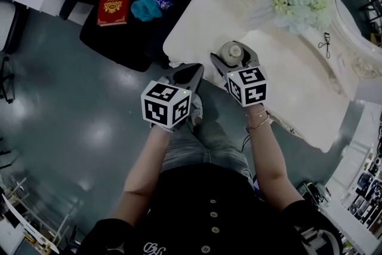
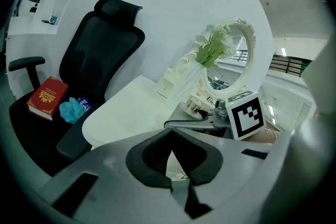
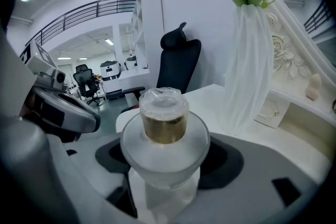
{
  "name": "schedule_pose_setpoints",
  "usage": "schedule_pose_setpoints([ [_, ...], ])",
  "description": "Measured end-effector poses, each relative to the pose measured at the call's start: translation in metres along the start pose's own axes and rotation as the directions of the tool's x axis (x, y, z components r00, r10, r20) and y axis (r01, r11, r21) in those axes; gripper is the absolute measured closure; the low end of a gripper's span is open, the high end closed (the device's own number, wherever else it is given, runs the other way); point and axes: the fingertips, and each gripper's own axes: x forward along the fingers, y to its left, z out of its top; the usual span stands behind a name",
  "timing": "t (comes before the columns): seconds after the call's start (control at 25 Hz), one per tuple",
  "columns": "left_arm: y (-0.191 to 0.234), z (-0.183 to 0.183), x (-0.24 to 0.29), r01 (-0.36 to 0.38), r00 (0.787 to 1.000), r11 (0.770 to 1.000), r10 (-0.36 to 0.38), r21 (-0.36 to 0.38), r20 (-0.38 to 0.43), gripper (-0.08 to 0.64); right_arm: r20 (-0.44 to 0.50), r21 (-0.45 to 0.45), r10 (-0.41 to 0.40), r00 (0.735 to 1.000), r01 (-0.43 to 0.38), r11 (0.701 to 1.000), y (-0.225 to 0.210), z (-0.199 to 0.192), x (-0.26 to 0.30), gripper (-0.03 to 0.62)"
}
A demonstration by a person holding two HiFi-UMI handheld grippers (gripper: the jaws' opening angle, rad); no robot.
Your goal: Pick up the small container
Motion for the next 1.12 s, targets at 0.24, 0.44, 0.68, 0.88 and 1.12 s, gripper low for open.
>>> schedule_pose_setpoints([
  [0.24,-0.003,0.021,-0.014,-0.019,0.999,1.0,0.018,0.02,0.04,0.549,0.066,-0.004,0.047,0.997,-0.047,0.999,0.015,0.028,-0.01,0.255],
  [0.44,-0.004,0.04,-0.027,-0.035,0.997,0.998,0.032,0.043,0.076,0.549,0.119,-0.032,0.067,0.991,-0.063,0.997,0.028,0.057,-0.023,0.253],
  [0.68,-0.006,0.064,-0.044,-0.057,0.991,0.995,0.048,0.077,0.123,0.549,0.201,-0.016,0.091,0.975,-0.09,0.996,0.041,0.093,-0.041,0.254],
  [0.88,-0.01,0.083,-0.058,-0.067,0.987,0.991,0.048,0.117,0.156,0.549,0.26,-0.063,0.113,0.959,-0.101,0.993,0.058,0.12,-0.056,0.253],
  [1.12,-0.019,0.104,-0.077,-0.082,0.977,0.985,0.049,0.155,0.208,0.549,0.331,-0.099,0.134,0.934,-0.107,0.989,0.068,0.156,-0.077,0.253],
])
